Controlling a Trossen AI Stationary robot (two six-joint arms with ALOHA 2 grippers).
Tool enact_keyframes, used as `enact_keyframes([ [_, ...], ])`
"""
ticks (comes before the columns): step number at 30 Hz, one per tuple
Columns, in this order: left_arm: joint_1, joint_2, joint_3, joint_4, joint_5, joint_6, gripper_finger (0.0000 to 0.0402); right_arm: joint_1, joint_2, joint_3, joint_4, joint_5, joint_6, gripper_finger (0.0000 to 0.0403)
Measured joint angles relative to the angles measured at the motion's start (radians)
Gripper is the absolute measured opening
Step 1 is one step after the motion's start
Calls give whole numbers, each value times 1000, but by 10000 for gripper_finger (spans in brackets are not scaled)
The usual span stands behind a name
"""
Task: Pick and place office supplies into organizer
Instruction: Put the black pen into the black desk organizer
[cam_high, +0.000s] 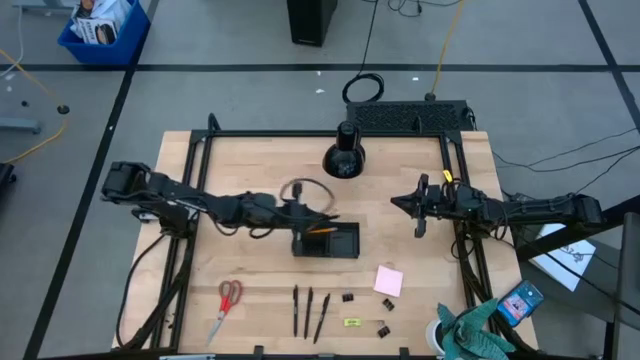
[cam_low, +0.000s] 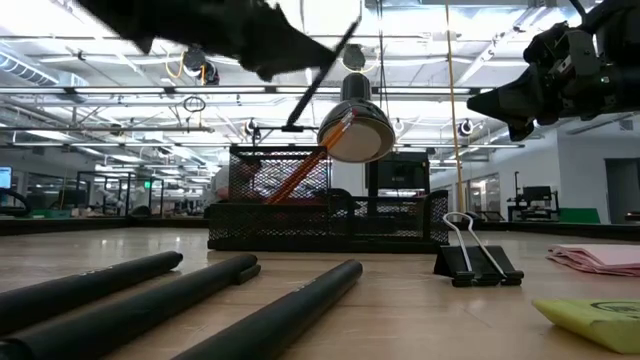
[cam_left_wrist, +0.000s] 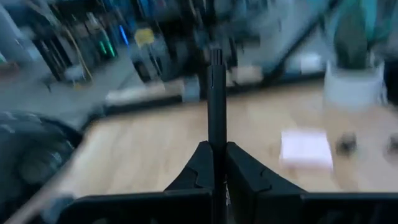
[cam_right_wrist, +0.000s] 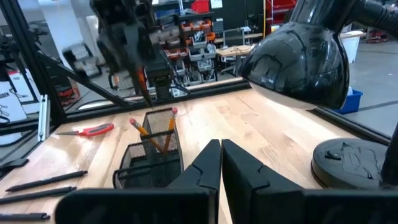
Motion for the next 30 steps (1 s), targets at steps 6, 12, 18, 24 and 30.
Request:
enact_keyframes([
  [6,15,22,-96,196,0,-37,9,0,11,0,22,2,-1,9],
  [12,15,101,-96,194,11,-34,7,0,14,0,42,2,-8,9],
  [18,30,115,-96,120,-19,-61,10,0,13,0,42,3,-16,9],
  [24,35,115,-96,62,-18,-76,12,0,13,0,42,3,-34,9],
  [30,36,115,-96,15,-36,-117,7,0,13,0,42,3,-34,9],
])
